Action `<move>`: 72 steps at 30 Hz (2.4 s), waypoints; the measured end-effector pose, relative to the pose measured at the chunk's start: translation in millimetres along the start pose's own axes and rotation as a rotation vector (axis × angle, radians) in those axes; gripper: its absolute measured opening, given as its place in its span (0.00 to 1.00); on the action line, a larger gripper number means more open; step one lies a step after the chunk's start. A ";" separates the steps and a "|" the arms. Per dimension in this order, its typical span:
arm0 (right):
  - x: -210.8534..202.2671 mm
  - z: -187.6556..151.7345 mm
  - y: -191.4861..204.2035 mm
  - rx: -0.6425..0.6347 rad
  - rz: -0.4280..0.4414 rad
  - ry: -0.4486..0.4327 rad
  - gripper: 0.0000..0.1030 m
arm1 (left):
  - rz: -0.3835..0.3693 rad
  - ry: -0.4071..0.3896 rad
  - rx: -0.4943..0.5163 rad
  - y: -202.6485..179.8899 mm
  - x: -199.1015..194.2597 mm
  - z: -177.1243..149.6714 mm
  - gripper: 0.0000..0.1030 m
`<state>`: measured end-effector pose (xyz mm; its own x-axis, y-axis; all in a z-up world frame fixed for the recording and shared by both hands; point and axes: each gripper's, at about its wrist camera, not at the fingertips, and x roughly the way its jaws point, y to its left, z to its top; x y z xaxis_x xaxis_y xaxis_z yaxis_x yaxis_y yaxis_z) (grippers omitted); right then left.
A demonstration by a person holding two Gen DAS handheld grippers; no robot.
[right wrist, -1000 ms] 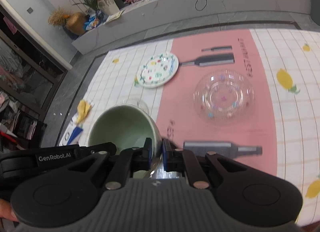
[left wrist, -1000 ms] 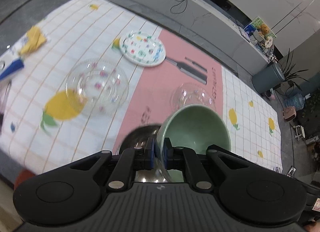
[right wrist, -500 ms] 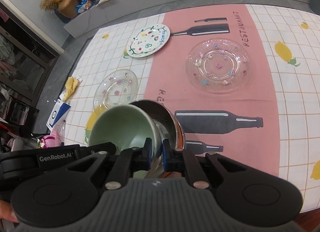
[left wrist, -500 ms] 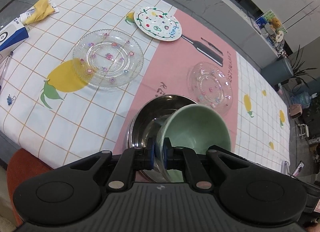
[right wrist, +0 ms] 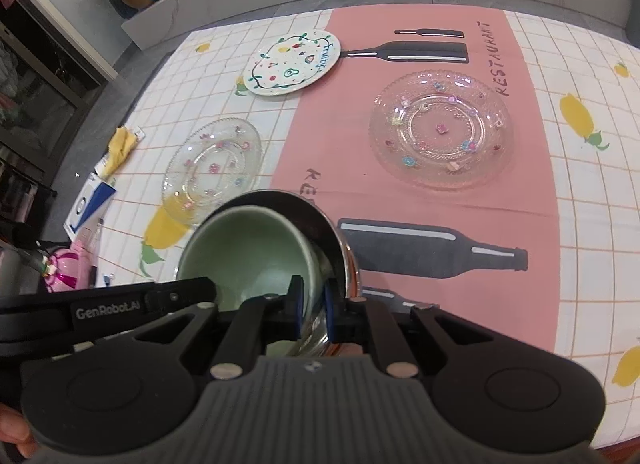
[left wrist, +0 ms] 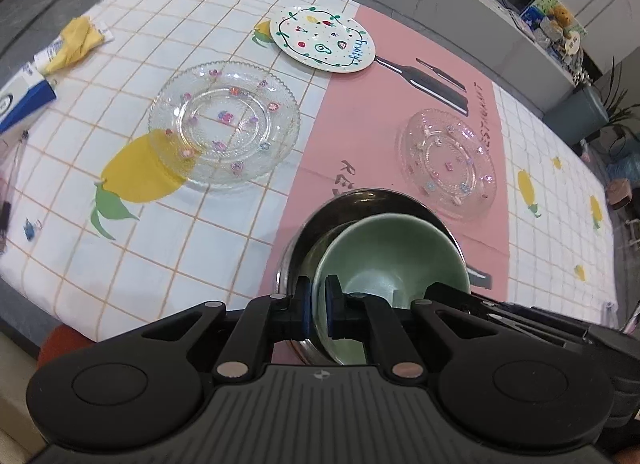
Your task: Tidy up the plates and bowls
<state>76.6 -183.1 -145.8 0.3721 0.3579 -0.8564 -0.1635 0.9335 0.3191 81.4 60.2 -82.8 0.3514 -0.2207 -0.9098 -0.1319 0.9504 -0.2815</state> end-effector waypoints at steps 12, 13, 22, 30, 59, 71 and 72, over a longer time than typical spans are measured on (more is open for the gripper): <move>9.9 3.9 2.2 -0.035 -0.017 0.014 0.11 | -0.007 -0.025 0.013 -0.5 -6.8 5.6 0.08; 9.1 4.0 2.0 -0.032 -0.010 0.014 0.12 | -0.009 -0.030 0.014 -0.7 -8.3 6.0 0.08; -8.9 6.1 4.2 -0.053 -0.017 -0.027 0.14 | -0.027 -0.074 0.016 -2.5 -24.3 8.8 0.09; -23.4 6.8 0.9 -0.059 -0.030 -0.061 0.10 | -0.045 -0.101 0.005 -1.5 -33.0 7.7 0.09; -26.9 49.2 5.4 -0.022 0.093 -0.129 0.31 | -0.033 -0.248 -0.044 41.7 -53.1 51.1 0.16; 46.6 105.8 32.0 -0.092 0.095 0.012 0.31 | -0.013 -0.238 -0.145 100.2 -5.1 87.8 0.33; 55.0 109.4 33.2 -0.090 0.095 0.032 0.31 | -0.014 -0.233 -0.157 105.9 0.0 89.6 0.34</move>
<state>191.6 -130.1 -137.9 0.3224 0.4420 -0.8371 -0.2784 0.8895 0.3624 150.5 180.5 -85.3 0.5557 -0.1600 -0.8158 -0.2614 0.8979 -0.3542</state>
